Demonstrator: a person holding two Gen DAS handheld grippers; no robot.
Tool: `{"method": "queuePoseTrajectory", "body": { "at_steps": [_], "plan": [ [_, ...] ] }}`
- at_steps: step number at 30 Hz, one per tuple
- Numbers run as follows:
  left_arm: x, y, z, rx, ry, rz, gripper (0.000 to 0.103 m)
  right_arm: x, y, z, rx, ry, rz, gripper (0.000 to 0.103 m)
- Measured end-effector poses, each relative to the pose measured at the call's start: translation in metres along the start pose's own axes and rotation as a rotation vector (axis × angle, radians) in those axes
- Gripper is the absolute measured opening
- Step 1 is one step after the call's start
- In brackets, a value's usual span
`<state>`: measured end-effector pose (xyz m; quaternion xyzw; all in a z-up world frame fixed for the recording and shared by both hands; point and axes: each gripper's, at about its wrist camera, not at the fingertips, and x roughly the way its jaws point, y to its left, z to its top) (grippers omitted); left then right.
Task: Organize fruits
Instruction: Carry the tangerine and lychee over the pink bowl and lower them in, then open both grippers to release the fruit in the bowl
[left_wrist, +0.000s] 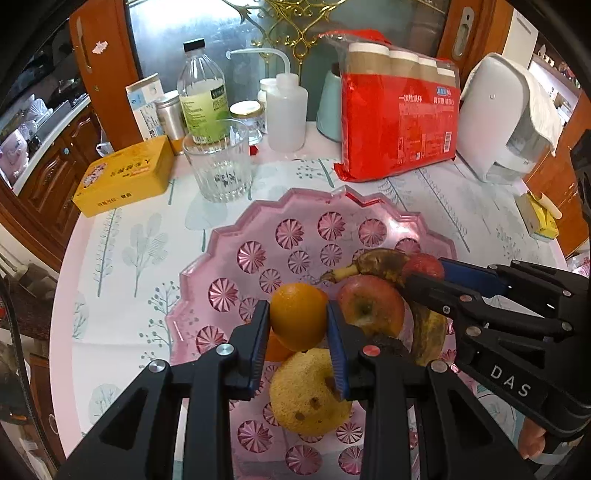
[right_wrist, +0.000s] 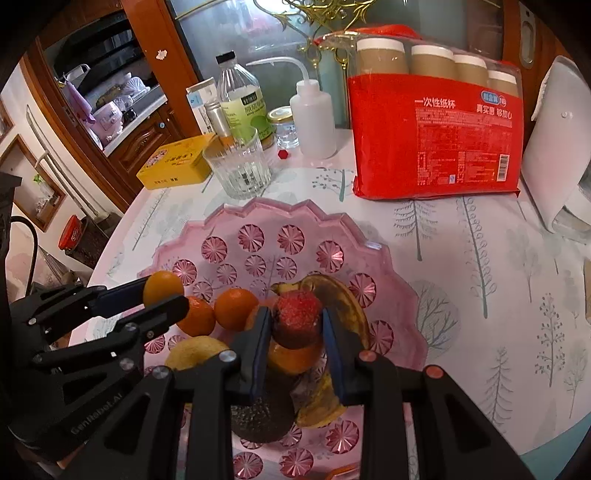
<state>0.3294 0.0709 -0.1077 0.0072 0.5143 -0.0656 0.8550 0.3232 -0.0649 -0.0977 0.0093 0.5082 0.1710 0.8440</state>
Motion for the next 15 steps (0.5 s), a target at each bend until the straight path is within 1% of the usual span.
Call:
{"method": "queuePoseTrajectory", "body": {
  "at_steps": [12,13,14,15],
  "plan": [
    [0.005,0.0,-0.006,0.001,0.024,0.008,0.03,0.01,-0.001,-0.007,0.004,0.03,-0.021,0.029],
    [0.004,-0.001,-0.007,-0.001,0.023,0.007,0.034,0.009,-0.001,-0.008,0.006,0.031,-0.02,0.029],
    [0.003,-0.001,-0.007,0.0,0.022,0.008,0.043,0.009,-0.001,-0.008,0.008,0.03,-0.02,0.031],
    [0.003,-0.001,-0.007,0.0,0.021,0.011,0.05,0.007,-0.002,-0.009,0.01,0.027,-0.02,0.033]
  ]
}}
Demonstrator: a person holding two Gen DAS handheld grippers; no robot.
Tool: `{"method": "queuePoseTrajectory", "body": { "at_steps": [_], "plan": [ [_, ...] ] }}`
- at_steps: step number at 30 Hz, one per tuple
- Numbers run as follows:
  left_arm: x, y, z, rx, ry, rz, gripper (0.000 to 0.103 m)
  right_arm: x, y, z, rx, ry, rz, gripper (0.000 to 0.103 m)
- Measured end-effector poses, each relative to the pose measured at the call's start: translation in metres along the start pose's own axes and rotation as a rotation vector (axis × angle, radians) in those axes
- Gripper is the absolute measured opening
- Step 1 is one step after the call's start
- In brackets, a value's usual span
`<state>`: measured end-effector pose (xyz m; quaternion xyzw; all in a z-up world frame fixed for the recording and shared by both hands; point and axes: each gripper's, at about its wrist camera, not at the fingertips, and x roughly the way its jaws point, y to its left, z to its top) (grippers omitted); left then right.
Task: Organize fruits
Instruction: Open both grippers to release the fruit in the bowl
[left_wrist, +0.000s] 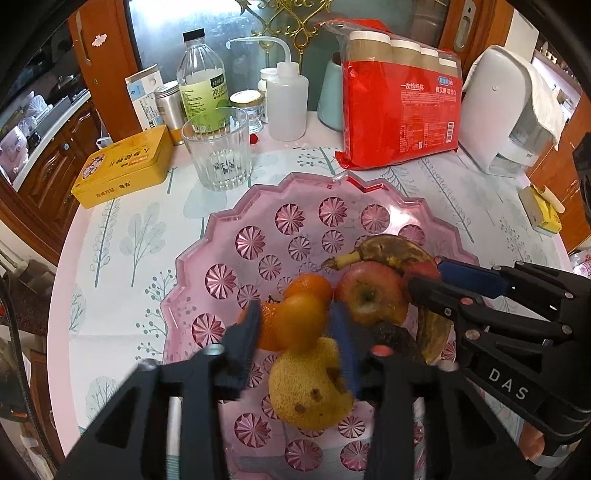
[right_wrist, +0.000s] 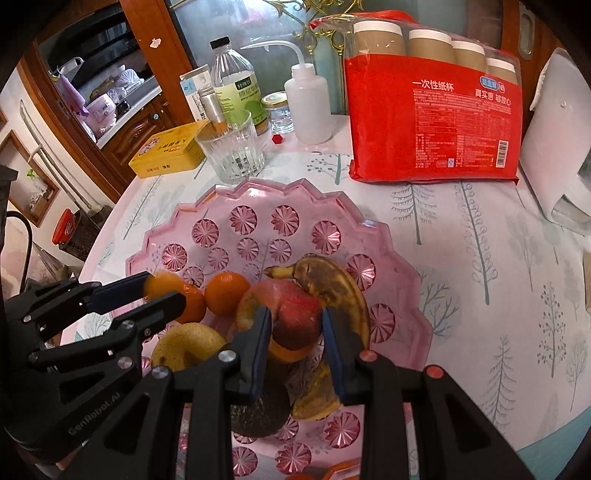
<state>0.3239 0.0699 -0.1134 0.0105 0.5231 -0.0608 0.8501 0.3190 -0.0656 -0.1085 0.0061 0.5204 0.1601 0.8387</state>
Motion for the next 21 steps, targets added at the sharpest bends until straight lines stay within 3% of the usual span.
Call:
{"method": "queuePoseTrajectory", "body": {
  "at_steps": [1,8,21],
  "plan": [
    [-0.002,0.0,0.0,-0.002,-0.007,0.009,0.06,-0.002,0.0,-0.001,0.002,-0.001,-0.002,0.037],
    [-0.015,-0.002,-0.002,-0.006,-0.025,0.042,0.075,-0.011,-0.006,-0.003,0.019,-0.009,-0.01,0.041],
    [-0.043,-0.008,-0.011,-0.01,-0.039,0.072,0.081,-0.034,-0.002,-0.01,0.005,-0.026,-0.007,0.042]
  ]
}}
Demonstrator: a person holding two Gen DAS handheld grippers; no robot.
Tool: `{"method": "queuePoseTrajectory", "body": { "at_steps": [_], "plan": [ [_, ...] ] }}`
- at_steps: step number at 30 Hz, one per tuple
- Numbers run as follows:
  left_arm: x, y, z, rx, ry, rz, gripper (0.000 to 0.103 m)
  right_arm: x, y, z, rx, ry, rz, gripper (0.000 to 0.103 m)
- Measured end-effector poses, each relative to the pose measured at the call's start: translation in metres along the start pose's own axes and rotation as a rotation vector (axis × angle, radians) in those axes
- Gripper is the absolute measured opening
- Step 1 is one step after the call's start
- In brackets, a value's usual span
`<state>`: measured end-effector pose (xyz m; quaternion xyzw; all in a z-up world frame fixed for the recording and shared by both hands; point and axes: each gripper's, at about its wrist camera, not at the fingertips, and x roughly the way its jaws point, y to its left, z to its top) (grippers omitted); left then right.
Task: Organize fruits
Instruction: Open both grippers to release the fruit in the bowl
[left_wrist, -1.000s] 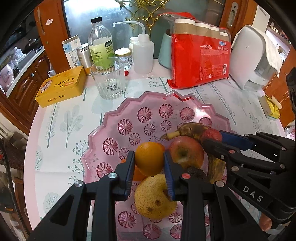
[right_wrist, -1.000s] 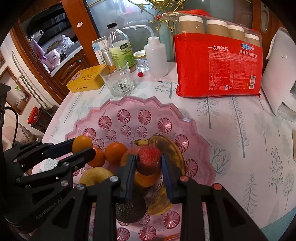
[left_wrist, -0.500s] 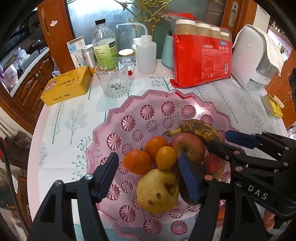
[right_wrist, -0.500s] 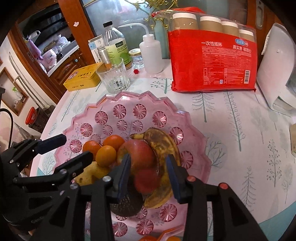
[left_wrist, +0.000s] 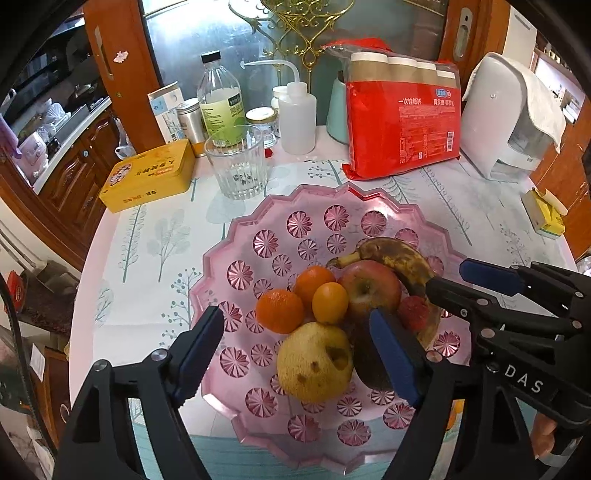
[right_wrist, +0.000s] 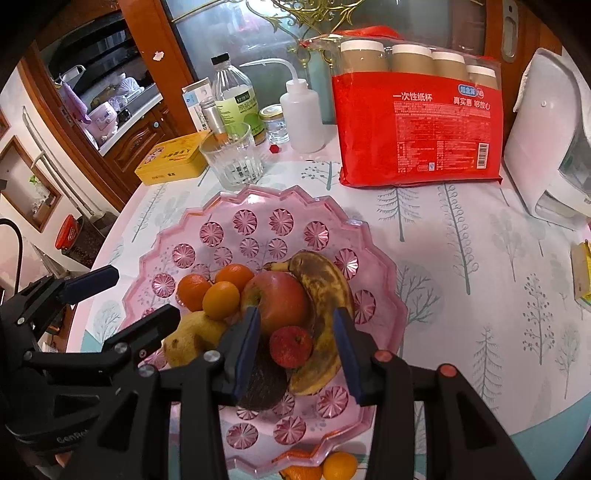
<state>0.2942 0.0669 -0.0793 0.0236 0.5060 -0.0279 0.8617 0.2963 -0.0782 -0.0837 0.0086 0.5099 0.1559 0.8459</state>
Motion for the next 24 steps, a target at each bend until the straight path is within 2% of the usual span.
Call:
{"method": "queuePoseTrajectory", "body": {
  "at_steps": [11,24],
  "plan": [
    [-0.031,0.003,-0.008,-0.027,-0.009,0.024,0.083,-0.03,0.005,-0.009,-0.022,-0.024,0.002,0.042],
    [-0.092,-0.003,-0.019,-0.034,-0.077,0.054,0.086,-0.082,0.011,-0.02,-0.054,-0.088,0.014,0.042]
  ]
}}
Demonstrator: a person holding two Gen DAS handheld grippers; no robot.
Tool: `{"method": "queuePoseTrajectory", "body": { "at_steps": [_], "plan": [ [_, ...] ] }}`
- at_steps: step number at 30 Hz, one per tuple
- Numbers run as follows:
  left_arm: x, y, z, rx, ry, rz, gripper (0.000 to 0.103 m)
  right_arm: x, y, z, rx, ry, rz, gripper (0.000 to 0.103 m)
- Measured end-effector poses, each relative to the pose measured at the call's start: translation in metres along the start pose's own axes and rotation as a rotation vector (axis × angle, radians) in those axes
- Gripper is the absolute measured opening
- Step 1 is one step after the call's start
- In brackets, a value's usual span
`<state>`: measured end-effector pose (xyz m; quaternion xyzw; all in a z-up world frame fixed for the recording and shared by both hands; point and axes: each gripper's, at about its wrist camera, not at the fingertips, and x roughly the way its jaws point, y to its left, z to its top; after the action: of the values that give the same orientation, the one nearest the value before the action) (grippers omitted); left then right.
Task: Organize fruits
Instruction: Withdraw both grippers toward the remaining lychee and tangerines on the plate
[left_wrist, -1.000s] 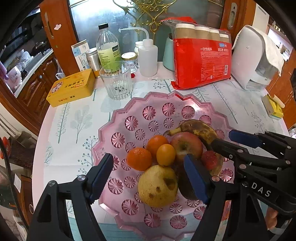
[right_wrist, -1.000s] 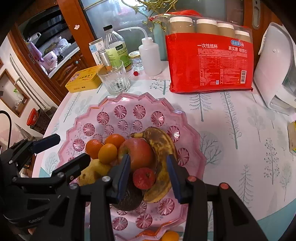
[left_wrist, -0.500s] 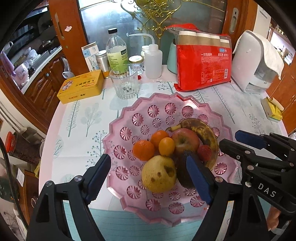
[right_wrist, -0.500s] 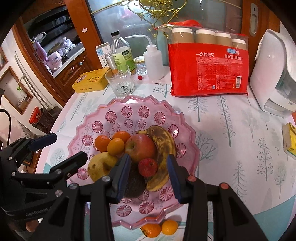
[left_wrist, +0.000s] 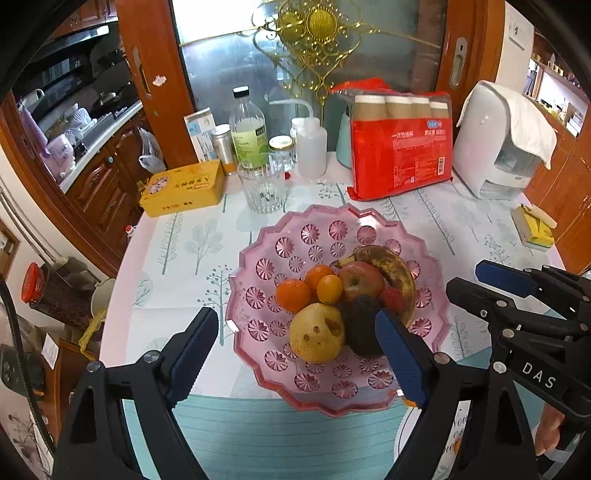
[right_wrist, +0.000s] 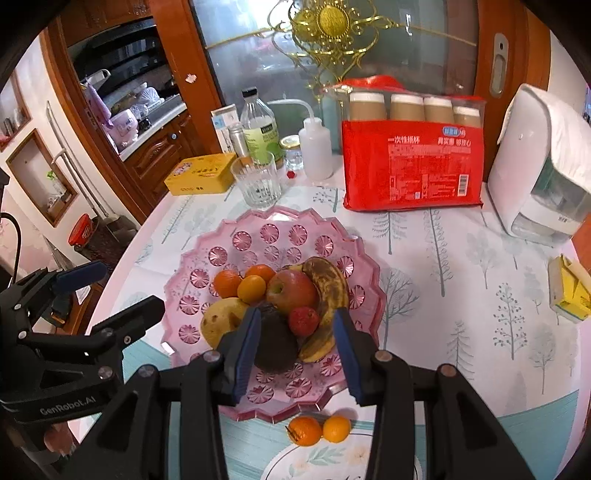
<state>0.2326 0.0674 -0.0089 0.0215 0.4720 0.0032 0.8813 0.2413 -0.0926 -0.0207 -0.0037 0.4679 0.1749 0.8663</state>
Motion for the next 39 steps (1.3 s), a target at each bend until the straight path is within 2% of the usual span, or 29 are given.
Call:
{"method": "queuePoseTrajectory", "body": {
  "at_steps": [13,21,32,39],
  "plan": [
    [-0.056,-0.017,-0.017,-0.001,-0.058,0.016,0.09,-0.051,0.002,-0.018,-0.028,-0.057,0.022,0.042],
    [-0.073,-0.038,-0.038,0.003,-0.065,0.0,0.09,-0.072,-0.007,-0.042,-0.042,-0.07,0.026,0.046],
    [-0.081,-0.076,-0.08,-0.022,-0.054,-0.051,0.09,-0.087,-0.037,-0.092,-0.013,-0.046,-0.002,0.046],
    [-0.074,-0.106,-0.125,-0.002,-0.009,-0.103,0.09,-0.082,-0.061,-0.139,0.032,0.007,-0.028,0.046]
  ]
}}
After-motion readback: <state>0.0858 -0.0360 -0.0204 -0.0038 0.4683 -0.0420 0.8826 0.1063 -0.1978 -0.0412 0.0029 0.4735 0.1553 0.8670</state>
